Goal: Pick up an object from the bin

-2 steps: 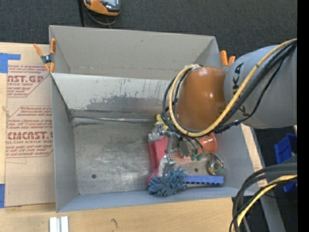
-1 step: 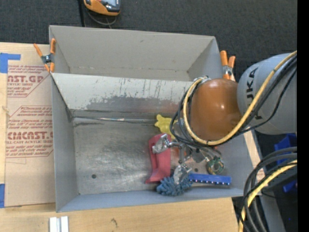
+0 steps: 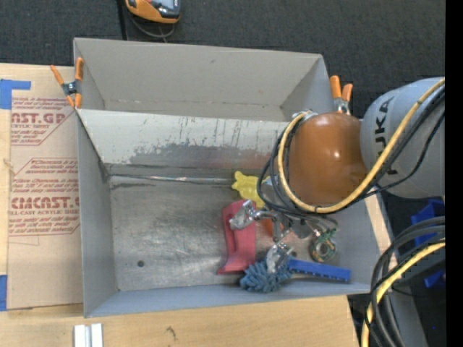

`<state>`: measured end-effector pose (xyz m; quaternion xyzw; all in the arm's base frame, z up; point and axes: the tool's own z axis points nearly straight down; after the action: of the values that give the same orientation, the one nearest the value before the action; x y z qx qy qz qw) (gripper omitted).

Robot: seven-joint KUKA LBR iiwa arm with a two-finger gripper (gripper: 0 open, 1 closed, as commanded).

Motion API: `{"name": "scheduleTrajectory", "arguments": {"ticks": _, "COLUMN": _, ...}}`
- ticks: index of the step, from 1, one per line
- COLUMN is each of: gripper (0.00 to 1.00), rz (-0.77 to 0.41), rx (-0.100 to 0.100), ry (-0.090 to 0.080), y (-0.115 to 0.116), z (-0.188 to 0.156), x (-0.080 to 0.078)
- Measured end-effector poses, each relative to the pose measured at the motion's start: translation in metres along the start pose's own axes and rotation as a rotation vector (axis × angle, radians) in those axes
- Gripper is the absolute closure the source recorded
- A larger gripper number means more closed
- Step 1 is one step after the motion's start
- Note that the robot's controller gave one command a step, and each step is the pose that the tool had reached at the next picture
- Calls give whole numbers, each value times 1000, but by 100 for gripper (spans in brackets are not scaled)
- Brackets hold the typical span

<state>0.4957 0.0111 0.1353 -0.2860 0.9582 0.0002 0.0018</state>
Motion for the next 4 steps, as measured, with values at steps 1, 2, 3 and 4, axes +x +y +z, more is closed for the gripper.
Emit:
{"name": "scheduleTrajectory", "arguments": {"ticks": 1, "gripper": 0, "rz": -281, "rx": -2, "ry": -10, "y": -24, "z": 23, "x": 15}}
{"name": "scheduleTrajectory", "arguments": {"ticks": 2, "gripper": 100, "rz": -190, "rx": 4, "ry": -24, "y": -46, "z": 50, "x": 28}}
{"name": "scheduleTrajectory", "arguments": {"ticks": 3, "gripper": 100, "rz": -204, "rx": 4, "ry": -26, "y": -47, "z": 52, "x": 28}}
{"name": "scheduleTrajectory", "arguments": {"ticks": 4, "gripper": 100, "rz": -203, "rx": 1, "ry": -23, "y": -46, "z": 49, "x": 28}}
